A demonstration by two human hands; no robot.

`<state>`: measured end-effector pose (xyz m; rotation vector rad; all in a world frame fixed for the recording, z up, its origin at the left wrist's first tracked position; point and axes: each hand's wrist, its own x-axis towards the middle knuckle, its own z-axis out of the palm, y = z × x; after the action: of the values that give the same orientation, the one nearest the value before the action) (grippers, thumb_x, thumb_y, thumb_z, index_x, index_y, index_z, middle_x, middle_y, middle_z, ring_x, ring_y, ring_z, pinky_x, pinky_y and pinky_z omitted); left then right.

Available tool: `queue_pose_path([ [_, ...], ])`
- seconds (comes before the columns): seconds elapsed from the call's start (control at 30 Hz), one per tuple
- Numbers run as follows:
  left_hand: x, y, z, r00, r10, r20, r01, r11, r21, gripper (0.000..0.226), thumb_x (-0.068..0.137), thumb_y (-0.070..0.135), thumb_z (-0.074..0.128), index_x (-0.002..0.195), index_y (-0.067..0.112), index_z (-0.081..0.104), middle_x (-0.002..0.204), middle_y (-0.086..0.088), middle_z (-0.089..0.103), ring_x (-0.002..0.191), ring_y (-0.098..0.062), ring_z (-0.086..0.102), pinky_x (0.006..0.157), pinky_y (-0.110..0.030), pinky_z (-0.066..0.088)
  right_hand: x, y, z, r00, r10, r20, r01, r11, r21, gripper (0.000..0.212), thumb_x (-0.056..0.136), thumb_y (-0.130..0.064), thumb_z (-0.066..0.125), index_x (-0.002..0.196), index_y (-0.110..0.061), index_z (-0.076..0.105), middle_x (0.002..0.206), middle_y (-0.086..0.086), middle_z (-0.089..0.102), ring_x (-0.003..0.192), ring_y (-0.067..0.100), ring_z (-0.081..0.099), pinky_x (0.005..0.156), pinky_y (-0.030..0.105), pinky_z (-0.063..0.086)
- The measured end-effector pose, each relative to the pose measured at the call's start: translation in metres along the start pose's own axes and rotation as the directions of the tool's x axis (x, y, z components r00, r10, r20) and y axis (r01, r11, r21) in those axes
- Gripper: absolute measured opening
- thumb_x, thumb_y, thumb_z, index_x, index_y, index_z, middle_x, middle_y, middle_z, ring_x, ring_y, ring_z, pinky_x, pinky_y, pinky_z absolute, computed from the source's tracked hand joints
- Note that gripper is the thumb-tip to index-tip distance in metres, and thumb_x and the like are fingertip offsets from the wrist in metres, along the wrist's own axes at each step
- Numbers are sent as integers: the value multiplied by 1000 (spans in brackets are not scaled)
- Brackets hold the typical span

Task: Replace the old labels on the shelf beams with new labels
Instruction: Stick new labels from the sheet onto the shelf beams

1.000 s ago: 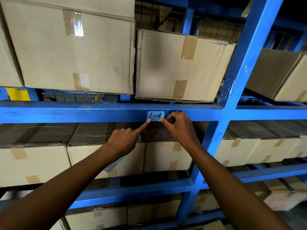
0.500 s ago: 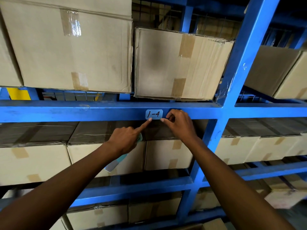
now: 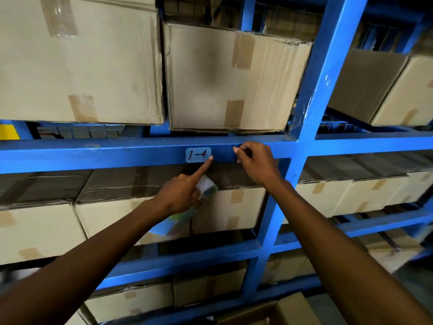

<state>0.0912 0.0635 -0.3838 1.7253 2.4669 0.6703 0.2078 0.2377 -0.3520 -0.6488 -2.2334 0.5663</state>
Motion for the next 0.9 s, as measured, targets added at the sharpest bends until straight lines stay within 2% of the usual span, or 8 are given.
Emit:
queue_pose_path([
  [0.07,9,25,3,1000,-3,-19,-3,953,-303,85,90,5,47,146,42,-6,78,-9,61,62,-22,58,55,-25,47,-4,14,-21,998,6,-58,-4,999,32,30,89,-33,56,70,-11,65,68,8,70,69,20,64,69,39,52],
  [0.13,21,54,6,997,12,-76,-46,885,-463,86,89,1,46,145,45,-2,89,-7,56,77,-28,61,70,-34,50,-9,29,-46,993,16,-114,-7,997,73,29,88,-31,57,68,-10,63,63,7,67,63,19,60,65,37,50],
  [0.23,43,105,15,981,78,-176,-168,790,-590,86,88,-2,46,138,52,1,92,-6,55,83,-21,54,81,-38,49,-22,53,-96,974,20,-226,16,988,155,26,89,-25,59,70,-8,62,59,4,58,56,9,50,59,30,43],
  [0.47,90,217,30,966,12,-257,-230,487,-843,86,87,-8,45,133,58,15,119,-14,62,98,-26,59,96,-56,44,-39,116,-210,930,-59,-364,111,986,122,14,84,-9,63,97,-8,67,92,3,64,76,1,57,73,10,45],
  [0.53,102,254,36,954,6,-298,-266,468,-843,85,86,-8,46,129,60,19,113,-9,61,95,-23,54,96,-52,44,-38,138,-245,937,-118,-328,140,989,44,26,82,-10,65,107,-7,66,96,0,60,81,0,54,74,4,41],
  [0.63,123,303,49,940,35,-340,-313,482,-818,86,81,1,51,133,63,21,96,-4,59,88,-20,49,87,-41,45,-35,167,-289,939,-171,-297,179,984,0,37,81,-23,59,116,-11,62,103,-3,56,92,4,55,86,18,46],
  [0.73,132,339,54,926,29,-376,-338,507,-793,82,88,-11,45,145,41,15,77,32,63,74,12,56,73,-7,44,-30,186,-314,920,-212,-330,204,977,-59,44,83,-27,57,124,-13,56,113,0,55,104,12,56,92,24,47],
  [0.9,139,383,51,894,37,-447,-392,548,-738,80,89,-13,45,146,34,14,103,34,47,71,25,53,64,3,39,-24,200,-338,873,-269,-407,262,962,-74,39,84,-23,55,120,-8,60,120,7,56,111,12,54,93,19,44],
])
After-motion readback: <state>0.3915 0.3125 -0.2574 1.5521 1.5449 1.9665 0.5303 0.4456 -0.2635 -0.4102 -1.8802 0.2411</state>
